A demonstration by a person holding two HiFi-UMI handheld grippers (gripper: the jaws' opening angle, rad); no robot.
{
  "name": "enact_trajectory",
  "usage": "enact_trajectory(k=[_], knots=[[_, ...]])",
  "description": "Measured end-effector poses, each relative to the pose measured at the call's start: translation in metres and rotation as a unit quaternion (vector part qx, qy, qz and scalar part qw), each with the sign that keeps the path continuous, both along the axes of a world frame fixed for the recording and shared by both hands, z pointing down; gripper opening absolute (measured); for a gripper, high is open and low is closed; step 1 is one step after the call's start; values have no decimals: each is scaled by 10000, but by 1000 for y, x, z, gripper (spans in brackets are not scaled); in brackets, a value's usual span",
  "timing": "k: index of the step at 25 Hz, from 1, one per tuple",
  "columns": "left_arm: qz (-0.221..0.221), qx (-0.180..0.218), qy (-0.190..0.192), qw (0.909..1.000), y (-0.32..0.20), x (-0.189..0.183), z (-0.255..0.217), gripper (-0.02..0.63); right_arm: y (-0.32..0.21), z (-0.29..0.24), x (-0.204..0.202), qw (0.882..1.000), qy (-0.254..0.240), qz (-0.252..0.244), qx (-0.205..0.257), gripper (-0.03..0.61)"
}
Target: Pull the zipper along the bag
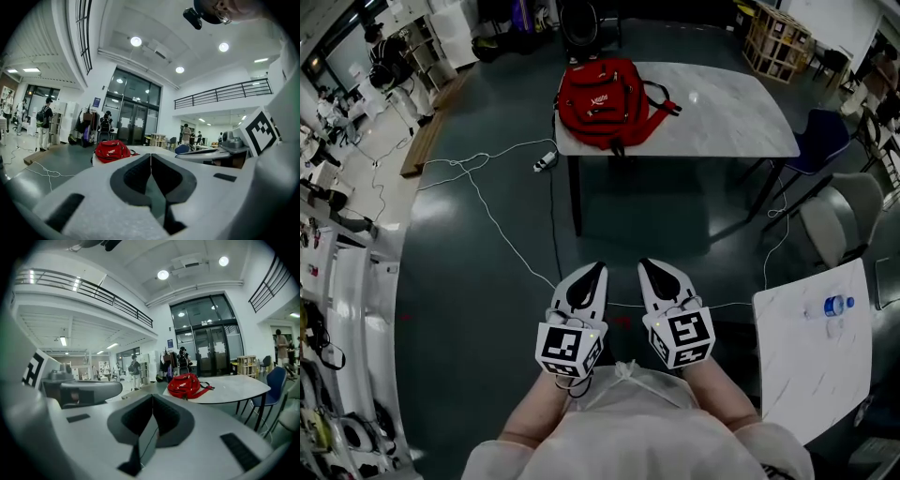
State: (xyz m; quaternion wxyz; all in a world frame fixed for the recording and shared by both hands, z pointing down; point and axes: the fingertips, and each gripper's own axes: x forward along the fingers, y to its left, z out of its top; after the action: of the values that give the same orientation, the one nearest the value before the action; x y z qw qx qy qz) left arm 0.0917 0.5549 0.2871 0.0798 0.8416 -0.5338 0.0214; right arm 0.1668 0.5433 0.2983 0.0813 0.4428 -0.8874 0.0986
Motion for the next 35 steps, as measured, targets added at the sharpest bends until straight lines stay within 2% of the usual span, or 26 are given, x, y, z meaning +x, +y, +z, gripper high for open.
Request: enact_trajectory(k=[10,14,20,29,35], knots=[[415,-115,321,9986,-154,-90,-6,20,-144,-7,-85,9989,253,377,-72,26],[644,-47,327,9974,-214,-125,-15,20,-199,-10,-121,9980,316,546,-105,26],[671,-209,393,9968,-267,-166,-12,20,-251,-8,-161,9974,347,584,-257,26],[476,-599,393,9963,-321,-191,19,21,-319,17,-181,9970,269,508,-525,26],[321,-699,242,9967,-387,-191,26,20,-393,25,-180,9975,78,375,-599,26]])
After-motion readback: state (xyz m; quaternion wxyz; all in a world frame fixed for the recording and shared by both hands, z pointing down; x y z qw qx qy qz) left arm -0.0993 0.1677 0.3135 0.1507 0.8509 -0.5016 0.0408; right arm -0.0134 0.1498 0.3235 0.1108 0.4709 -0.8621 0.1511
